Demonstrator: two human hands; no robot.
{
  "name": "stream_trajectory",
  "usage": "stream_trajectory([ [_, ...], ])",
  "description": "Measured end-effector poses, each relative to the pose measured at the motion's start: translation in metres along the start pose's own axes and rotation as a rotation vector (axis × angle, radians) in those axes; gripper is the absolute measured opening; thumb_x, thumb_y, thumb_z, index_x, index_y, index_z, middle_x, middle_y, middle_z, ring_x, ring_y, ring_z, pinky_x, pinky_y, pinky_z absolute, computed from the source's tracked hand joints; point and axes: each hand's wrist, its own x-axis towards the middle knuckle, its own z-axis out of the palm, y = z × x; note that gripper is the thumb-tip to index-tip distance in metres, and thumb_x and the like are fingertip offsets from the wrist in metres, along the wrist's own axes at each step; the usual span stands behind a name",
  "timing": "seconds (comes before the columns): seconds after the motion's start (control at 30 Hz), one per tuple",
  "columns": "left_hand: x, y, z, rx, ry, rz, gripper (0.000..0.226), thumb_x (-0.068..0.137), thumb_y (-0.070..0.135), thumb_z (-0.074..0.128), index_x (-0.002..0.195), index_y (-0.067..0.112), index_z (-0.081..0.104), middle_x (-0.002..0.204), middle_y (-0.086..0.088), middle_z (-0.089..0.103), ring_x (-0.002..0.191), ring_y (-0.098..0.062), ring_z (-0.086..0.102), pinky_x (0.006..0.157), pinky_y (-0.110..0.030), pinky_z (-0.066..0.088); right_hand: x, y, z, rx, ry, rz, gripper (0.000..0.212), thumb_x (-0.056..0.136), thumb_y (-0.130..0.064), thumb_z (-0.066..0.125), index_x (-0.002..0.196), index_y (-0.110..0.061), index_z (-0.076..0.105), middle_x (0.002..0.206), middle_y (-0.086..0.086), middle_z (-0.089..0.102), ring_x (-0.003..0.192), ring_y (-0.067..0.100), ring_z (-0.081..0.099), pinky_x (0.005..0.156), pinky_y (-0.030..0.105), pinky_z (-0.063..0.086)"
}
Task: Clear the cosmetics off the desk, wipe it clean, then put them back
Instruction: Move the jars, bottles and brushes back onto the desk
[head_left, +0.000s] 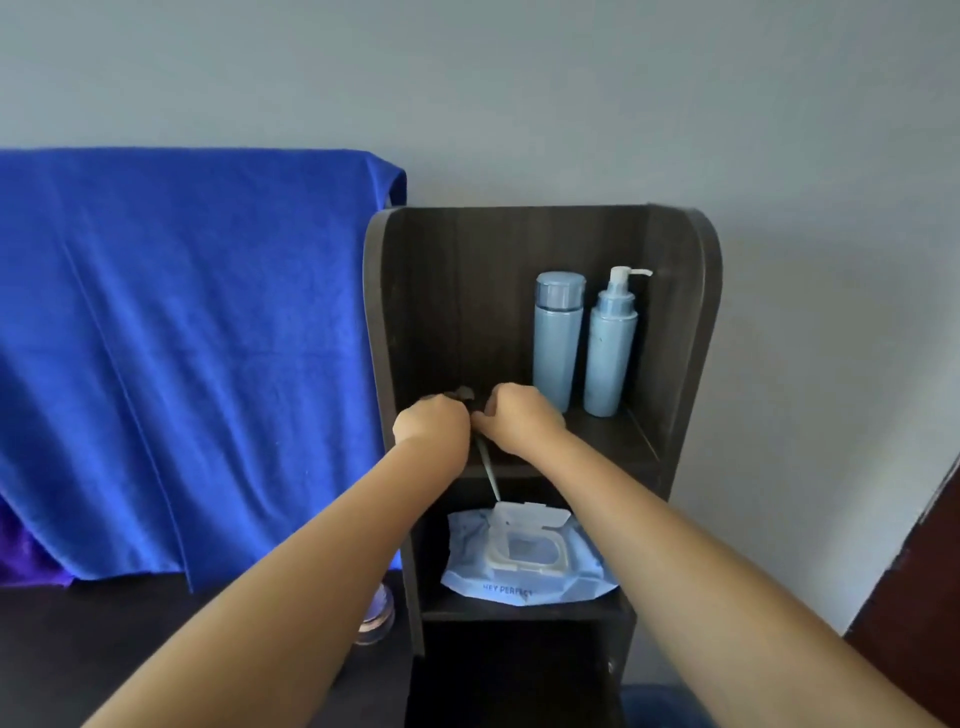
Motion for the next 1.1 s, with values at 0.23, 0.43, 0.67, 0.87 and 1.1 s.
stream_trajectory([
  [0.23,-0.004,0.003,-0.002,-0.032,-0.020,-0.077,0.027,0.088,0.000,0.049,0.114,0.003,0.056,0.114,-0.012,0.059,0.102,-0.026,0.058,0.077,-0.030,0.045,-0.001,-0.005,-0.002,-0.001,-0.077,-0.029,0.025,0.087,-0.033,0.057,0.092,-0.008,0.060,0.086,0.008,0.060,0.078,0.025,0.059,0.063,0.031,0.047],
  [0.43,-0.019,-0.003,0.000,-0.127,0.058,-0.081,0.030,0.090,0.001,0.046,0.118,0.007,0.055,0.108,-0.011,0.061,0.094,-0.026,0.059,0.067,-0.028,0.041,0.001,-0.003,-0.006,0.155,-0.057,0.063,0.014,0.086,-0.022,0.060,0.081,-0.009,0.056,0.083,0.009,0.056,0.076,0.023,0.056,0.058,0.028,0.041],
  [0.67,-0.074,-0.053,0.014,-0.705,0.431,0.077,0.010,0.090,0.024,0.053,0.090,0.016,0.059,0.075,0.006,0.052,0.068,-0.015,0.051,0.059,-0.027,0.040,-0.055,-0.001,-0.024,0.642,0.179,-0.089,0.008,0.087,-0.025,0.060,0.089,-0.018,0.061,0.077,-0.004,0.060,0.071,0.012,0.057,0.061,0.024,0.046],
  [0.87,-0.113,-0.136,0.047,-1.035,0.473,0.008,0.013,0.085,0.017,0.060,0.081,0.029,0.059,0.077,0.009,0.063,0.076,0.001,0.056,0.065,-0.008,0.041,-0.113,-0.057,0.005,0.778,0.112,-0.206,0.005,0.087,-0.021,0.061,0.088,-0.017,0.062,0.070,-0.005,0.059,0.057,0.001,0.051,0.055,0.015,0.044],
  [1.1,-0.111,-0.259,0.162,-1.048,0.241,-0.212,0.006,0.085,0.016,0.062,0.080,0.018,0.061,0.069,0.006,0.061,0.059,-0.003,0.056,0.057,-0.021,0.049,-0.108,-0.137,0.167,0.747,-0.136,-0.015,0.013,0.082,-0.019,0.066,0.075,-0.025,0.057,0.071,-0.004,0.060,0.054,0.009,0.052,0.055,0.024,0.045],
])
